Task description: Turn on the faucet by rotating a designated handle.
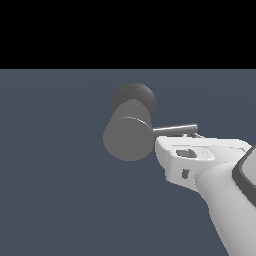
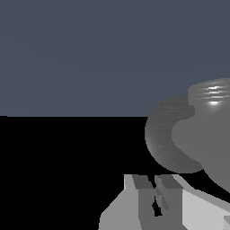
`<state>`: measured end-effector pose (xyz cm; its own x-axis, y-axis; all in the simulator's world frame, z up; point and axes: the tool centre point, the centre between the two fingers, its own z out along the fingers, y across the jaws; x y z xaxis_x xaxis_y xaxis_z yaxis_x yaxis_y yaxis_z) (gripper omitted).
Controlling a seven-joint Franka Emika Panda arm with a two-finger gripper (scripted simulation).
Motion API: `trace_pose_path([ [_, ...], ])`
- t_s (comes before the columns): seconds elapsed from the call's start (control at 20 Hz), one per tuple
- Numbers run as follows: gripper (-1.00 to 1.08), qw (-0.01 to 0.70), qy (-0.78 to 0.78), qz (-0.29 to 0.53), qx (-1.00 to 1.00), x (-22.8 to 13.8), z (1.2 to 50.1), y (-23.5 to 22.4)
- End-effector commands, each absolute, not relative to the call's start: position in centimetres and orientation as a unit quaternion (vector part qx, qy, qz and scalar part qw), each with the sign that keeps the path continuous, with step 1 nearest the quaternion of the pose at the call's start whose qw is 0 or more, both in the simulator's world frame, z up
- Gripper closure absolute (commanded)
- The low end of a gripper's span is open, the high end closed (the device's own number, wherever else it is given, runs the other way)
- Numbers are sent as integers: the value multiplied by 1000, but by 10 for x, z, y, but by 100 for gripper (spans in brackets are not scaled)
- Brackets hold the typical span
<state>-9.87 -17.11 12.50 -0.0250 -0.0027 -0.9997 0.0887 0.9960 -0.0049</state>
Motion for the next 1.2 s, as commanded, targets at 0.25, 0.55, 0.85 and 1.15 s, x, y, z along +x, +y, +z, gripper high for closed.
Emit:
trace_pose_path([
  [0.25, 108, 698, 714, -34, 29, -98, 139, -168],
  [0.55, 108, 700, 712, -33, 27, -97, 157, -162],
  [0.85, 108, 703, 710, -33, 26, -97, 175, -157],
  [1.15, 108, 705, 708, -32, 25, -96, 192, -151],
])
